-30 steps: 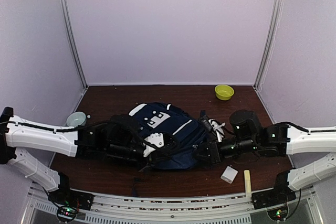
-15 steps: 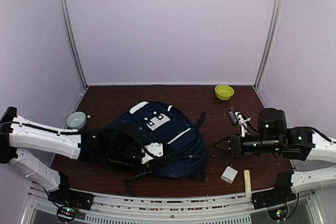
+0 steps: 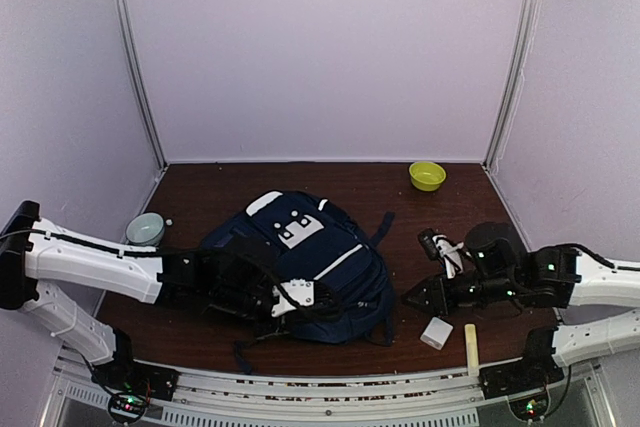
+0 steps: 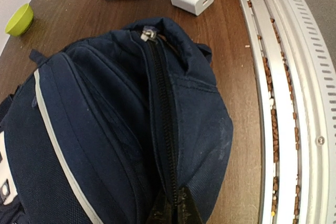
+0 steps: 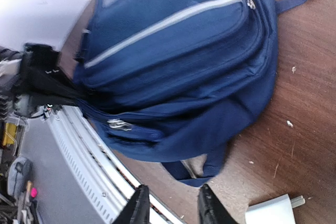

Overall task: Pack the student bag
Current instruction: Put down the student bag at the center of the board, then rotate the student bag at the center of the board, then grab the student bag from the center of the board.

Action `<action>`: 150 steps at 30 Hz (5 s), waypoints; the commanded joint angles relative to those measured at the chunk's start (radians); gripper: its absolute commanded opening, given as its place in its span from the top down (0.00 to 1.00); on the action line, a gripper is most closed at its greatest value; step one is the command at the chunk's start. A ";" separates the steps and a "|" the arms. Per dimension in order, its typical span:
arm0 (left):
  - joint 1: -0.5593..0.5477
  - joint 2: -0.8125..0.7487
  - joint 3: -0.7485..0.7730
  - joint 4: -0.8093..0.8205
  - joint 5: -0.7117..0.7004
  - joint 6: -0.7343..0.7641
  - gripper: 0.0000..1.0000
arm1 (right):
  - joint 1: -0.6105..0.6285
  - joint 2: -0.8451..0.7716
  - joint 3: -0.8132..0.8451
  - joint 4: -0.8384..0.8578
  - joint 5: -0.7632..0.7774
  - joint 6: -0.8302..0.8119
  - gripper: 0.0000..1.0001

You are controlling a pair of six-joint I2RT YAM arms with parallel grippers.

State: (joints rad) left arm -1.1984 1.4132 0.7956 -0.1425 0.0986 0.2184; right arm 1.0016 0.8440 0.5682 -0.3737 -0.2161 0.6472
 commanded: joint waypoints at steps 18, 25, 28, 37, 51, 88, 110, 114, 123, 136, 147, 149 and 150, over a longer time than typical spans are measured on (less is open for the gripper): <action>0.023 -0.227 -0.136 -0.329 -0.538 -0.858 0.41 | -0.151 0.721 0.419 0.005 0.170 0.040 0.17; 0.039 -0.217 -0.230 -0.415 -0.558 -1.162 0.47 | -0.153 0.910 0.477 0.102 0.056 0.074 0.24; 0.108 -0.214 -0.267 -0.352 -0.513 -1.128 0.47 | -0.152 0.927 0.429 0.217 -0.031 0.106 0.30; 0.334 -0.050 -0.181 -0.116 -0.398 -0.799 0.48 | -0.043 0.813 0.211 0.434 -0.077 0.286 0.35; 0.334 -0.273 -0.158 -0.130 -0.383 -0.500 0.46 | 0.083 0.628 0.259 0.251 0.076 0.263 0.31; -0.031 0.255 0.328 -0.300 -0.276 0.065 0.38 | 0.053 0.273 0.028 0.086 0.248 0.292 0.27; -0.040 0.246 0.231 -0.135 -0.615 0.101 0.75 | 0.052 0.287 0.035 0.093 0.230 0.293 0.27; -0.039 0.212 0.214 -0.101 -0.565 0.098 0.92 | 0.052 0.279 0.043 0.099 0.217 0.284 0.27; -0.029 0.135 0.304 -0.097 -0.528 -0.009 1.00 | 0.078 0.192 0.047 0.181 0.166 0.180 0.32; 0.011 0.146 0.463 -0.218 -0.514 -0.103 1.00 | 0.290 0.245 0.063 0.430 0.306 -0.196 0.42; 0.060 0.174 0.515 -0.238 -0.453 -0.232 1.00 | 0.453 0.541 0.144 0.610 0.499 -0.285 0.55; 0.071 0.179 0.524 -0.234 -0.441 -0.248 1.00 | 0.466 0.597 0.177 0.611 0.534 -0.290 0.54; 0.077 0.182 0.529 -0.232 -0.430 -0.253 1.00 | 0.470 0.622 0.193 0.607 0.553 -0.290 0.54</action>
State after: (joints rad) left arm -1.1507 1.5959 1.2594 -0.4591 -0.3443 0.0280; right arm 1.4498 1.3979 0.6979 0.1776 0.2180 0.3885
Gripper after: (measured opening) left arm 0.027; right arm 0.458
